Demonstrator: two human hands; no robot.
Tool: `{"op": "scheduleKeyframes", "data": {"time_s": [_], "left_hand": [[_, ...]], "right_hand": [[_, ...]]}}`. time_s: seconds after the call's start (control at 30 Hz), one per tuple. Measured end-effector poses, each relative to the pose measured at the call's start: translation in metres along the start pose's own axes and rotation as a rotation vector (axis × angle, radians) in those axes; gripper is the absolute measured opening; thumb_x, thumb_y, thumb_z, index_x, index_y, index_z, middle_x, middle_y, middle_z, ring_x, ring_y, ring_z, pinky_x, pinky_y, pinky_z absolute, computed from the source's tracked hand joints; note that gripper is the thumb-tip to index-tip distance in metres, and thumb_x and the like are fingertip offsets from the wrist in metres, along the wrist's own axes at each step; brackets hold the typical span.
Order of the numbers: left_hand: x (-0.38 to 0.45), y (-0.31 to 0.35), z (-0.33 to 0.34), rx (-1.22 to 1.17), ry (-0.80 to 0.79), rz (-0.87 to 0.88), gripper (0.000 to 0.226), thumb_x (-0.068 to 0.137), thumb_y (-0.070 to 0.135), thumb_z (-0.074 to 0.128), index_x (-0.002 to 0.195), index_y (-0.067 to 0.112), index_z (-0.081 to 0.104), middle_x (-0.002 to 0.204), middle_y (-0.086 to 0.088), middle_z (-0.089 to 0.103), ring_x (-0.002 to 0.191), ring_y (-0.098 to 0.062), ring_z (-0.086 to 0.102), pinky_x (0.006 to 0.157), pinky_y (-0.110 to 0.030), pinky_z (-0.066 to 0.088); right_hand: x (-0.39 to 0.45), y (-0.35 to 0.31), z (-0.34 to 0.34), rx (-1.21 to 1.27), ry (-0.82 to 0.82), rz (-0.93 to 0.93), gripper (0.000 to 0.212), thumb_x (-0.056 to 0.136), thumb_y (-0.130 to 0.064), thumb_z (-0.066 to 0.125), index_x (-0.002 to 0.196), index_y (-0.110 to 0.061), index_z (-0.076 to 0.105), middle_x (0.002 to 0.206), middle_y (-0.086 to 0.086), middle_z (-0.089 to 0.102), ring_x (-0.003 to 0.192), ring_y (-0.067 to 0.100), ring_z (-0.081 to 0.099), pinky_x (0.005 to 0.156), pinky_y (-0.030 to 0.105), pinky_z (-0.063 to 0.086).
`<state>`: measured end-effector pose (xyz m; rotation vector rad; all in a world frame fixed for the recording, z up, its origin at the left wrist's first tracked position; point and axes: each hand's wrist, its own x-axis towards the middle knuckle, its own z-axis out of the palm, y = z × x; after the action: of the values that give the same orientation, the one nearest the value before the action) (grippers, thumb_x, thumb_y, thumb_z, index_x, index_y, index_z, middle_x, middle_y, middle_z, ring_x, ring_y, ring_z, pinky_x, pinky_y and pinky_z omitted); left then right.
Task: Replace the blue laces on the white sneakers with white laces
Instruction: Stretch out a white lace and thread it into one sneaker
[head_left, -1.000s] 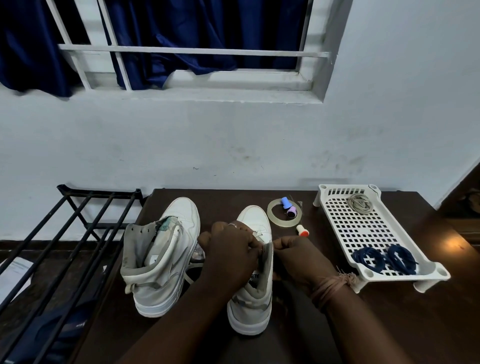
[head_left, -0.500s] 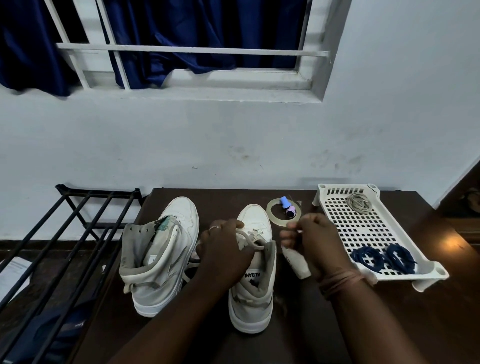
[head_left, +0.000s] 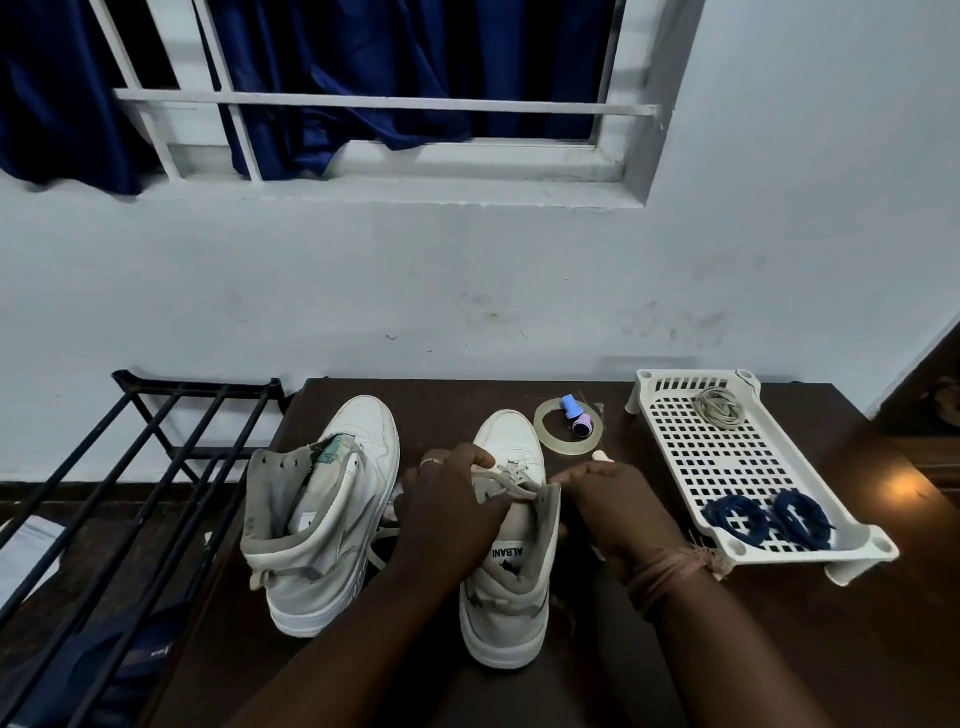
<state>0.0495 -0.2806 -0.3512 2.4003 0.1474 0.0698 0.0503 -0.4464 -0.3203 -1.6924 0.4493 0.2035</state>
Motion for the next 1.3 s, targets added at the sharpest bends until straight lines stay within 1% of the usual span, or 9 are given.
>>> {"op": "scheduleKeyframes", "data": {"time_s": [0.2, 0.33, 0.5, 0.63, 0.7, 0.87, 1.0, 1.13, 1.3], "left_hand": [[0.002, -0.005, 0.002, -0.042, -0.016, -0.032, 0.047, 0.075, 0.04, 0.074, 0.119, 0.035, 0.057, 0.117, 0.0, 0.054, 0.113, -0.022, 0.054, 0.101, -0.039, 0.045], [0.003, -0.007, 0.002, -0.142, -0.056, -0.04, 0.044, 0.078, 0.034, 0.077, 0.118, 0.027, 0.059, 0.114, 0.001, 0.056, 0.104, -0.013, 0.054, 0.085, -0.026, 0.039], [0.005, -0.008, 0.004, -0.161, -0.062, -0.042, 0.038, 0.079, 0.036, 0.077, 0.113, 0.027, 0.061, 0.114, 0.001, 0.061, 0.101, -0.011, 0.056, 0.08, -0.024, 0.037], [0.004, -0.009, 0.003, -0.137, -0.034, -0.034, 0.041, 0.079, 0.037, 0.077, 0.115, 0.024, 0.063, 0.111, 0.0, 0.058, 0.1, -0.013, 0.055, 0.083, -0.026, 0.041], [0.004, -0.009, 0.003, -0.124, -0.026, -0.039, 0.043, 0.078, 0.038, 0.077, 0.116, 0.024, 0.062, 0.111, 0.0, 0.058, 0.102, -0.015, 0.056, 0.088, -0.029, 0.044], [0.004, -0.009, 0.003, -0.113, -0.014, -0.035, 0.043, 0.079, 0.035, 0.076, 0.118, 0.025, 0.062, 0.109, 0.002, 0.055, 0.106, -0.017, 0.057, 0.087, -0.027, 0.041], [0.004, -0.009, 0.004, -0.118, -0.018, -0.045, 0.043, 0.08, 0.034, 0.076, 0.119, 0.024, 0.061, 0.112, -0.001, 0.057, 0.108, -0.019, 0.057, 0.092, -0.03, 0.044], [0.004, -0.008, 0.004, -0.094, -0.012, -0.05, 0.043, 0.08, 0.035, 0.075, 0.119, 0.026, 0.061, 0.113, -0.001, 0.059, 0.109, -0.021, 0.058, 0.095, -0.033, 0.046], [0.003, -0.009, 0.003, -0.076, -0.011, -0.06, 0.041, 0.082, 0.04, 0.073, 0.119, 0.026, 0.061, 0.116, -0.001, 0.063, 0.11, -0.021, 0.059, 0.097, -0.037, 0.048]], "right_hand": [[0.011, -0.021, -0.021, 0.425, 0.27, -0.168, 0.02, 0.093, 0.009, 0.04, 0.084, 0.004, 0.057, 0.069, 0.018, 0.065, 0.048, 0.008, 0.065, 0.05, 0.015, 0.051], [0.021, -0.012, -0.036, 0.341, 0.526, -0.411, 0.006, 0.098, -0.011, 0.047, 0.097, -0.012, 0.053, 0.092, 0.011, 0.071, 0.083, 0.022, 0.074, 0.077, 0.039, 0.061], [0.02, 0.01, -0.019, -0.533, 0.006, -0.438, 0.009, 0.088, -0.016, 0.066, 0.09, -0.019, 0.074, 0.079, -0.007, 0.072, 0.071, 0.003, 0.067, 0.077, 0.032, 0.056], [0.018, 0.01, -0.014, -0.743, -0.128, -0.383, 0.02, 0.088, -0.02, 0.062, 0.074, -0.009, 0.069, 0.064, -0.002, 0.066, 0.056, 0.004, 0.056, 0.065, 0.032, 0.052], [0.017, 0.007, -0.013, -0.586, -0.122, -0.31, 0.028, 0.089, -0.026, 0.055, 0.074, -0.006, 0.067, 0.07, 0.005, 0.07, 0.061, 0.014, 0.061, 0.068, 0.038, 0.053], [0.009, -0.023, -0.022, 0.713, -0.015, -0.033, 0.032, 0.098, -0.021, 0.047, 0.068, -0.013, 0.053, 0.061, 0.009, 0.054, 0.05, 0.019, 0.055, 0.063, 0.035, 0.043], [0.006, -0.014, -0.025, 0.096, 0.071, -0.033, 0.028, 0.094, -0.032, 0.063, 0.076, -0.013, 0.052, 0.049, 0.001, 0.042, 0.035, 0.012, 0.042, 0.047, 0.024, 0.035], [0.006, -0.01, -0.015, -0.54, -0.133, -0.028, 0.048, 0.094, -0.051, 0.059, 0.065, -0.012, 0.06, 0.047, -0.005, 0.053, 0.051, 0.013, 0.052, 0.063, 0.03, 0.048], [0.009, -0.018, -0.02, 0.28, -0.027, 0.026, 0.034, 0.088, -0.037, 0.072, 0.067, -0.01, 0.066, 0.047, 0.007, 0.034, 0.033, 0.015, 0.031, 0.044, 0.021, 0.024]]}}
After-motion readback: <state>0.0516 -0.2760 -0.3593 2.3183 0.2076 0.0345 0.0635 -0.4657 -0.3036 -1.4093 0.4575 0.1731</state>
